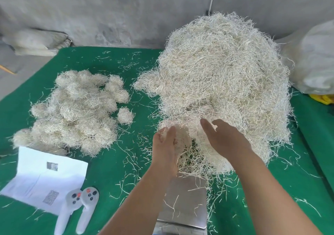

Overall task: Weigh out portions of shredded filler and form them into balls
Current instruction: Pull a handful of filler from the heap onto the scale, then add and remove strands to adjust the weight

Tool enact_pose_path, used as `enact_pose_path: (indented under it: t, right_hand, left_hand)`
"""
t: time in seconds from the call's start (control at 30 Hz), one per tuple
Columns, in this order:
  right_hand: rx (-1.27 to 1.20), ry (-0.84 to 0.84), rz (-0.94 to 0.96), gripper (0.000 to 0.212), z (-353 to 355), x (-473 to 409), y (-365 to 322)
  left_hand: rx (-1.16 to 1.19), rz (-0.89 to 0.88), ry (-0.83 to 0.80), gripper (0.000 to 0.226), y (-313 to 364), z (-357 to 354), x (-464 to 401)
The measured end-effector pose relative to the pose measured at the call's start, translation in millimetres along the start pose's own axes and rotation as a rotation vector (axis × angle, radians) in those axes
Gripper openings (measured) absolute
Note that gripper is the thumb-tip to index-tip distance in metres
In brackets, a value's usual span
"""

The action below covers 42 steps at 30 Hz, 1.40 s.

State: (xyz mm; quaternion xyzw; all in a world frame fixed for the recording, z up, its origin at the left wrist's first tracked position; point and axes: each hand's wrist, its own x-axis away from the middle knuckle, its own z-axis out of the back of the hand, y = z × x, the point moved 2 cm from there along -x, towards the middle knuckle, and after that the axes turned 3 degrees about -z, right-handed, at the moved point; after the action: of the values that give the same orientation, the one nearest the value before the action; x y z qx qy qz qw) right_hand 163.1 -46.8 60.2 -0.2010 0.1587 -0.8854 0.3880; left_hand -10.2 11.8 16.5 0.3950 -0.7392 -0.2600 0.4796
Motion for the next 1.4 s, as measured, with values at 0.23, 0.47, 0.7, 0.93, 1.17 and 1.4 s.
enact_pose_path:
  t: [0.23, 0.47, 0.7, 0.93, 1.17, 1.4]
  right_hand:
    - [-0.419, -0.108, 0.397, 0.067, -43, 31, -19]
    - [-0.497, -0.256, 0.428, 0.071, -53, 27, -21]
    - [-0.383, -0.301, 0.414, 0.072, -64, 14, -11]
    - [-0.26, -0.349, 0.433, 0.079, -76, 17, -9]
    - [-0.202, -0.342, 0.343, 0.069, -85, 12, 12]
    - [-0.063, -0.351, 0.225, 0.061, -101, 4, 38]
  left_hand:
    - [-0.047, -0.054, -0.503, 0.046, -4, -7, 12]
    - [-0.169, -0.009, -0.284, 0.038, 22, 39, -8]
    - [-0.903, -0.554, 0.104, 0.041, 145, 110, -50]
    - [-1.873, -0.535, 0.385, 0.088, 278, 134, -93]
    - [-1.727, -0.501, 0.026, 0.07, 215, 110, -96]
    - [-1.626, -0.369, -0.388, 0.063, 36, 69, -90]
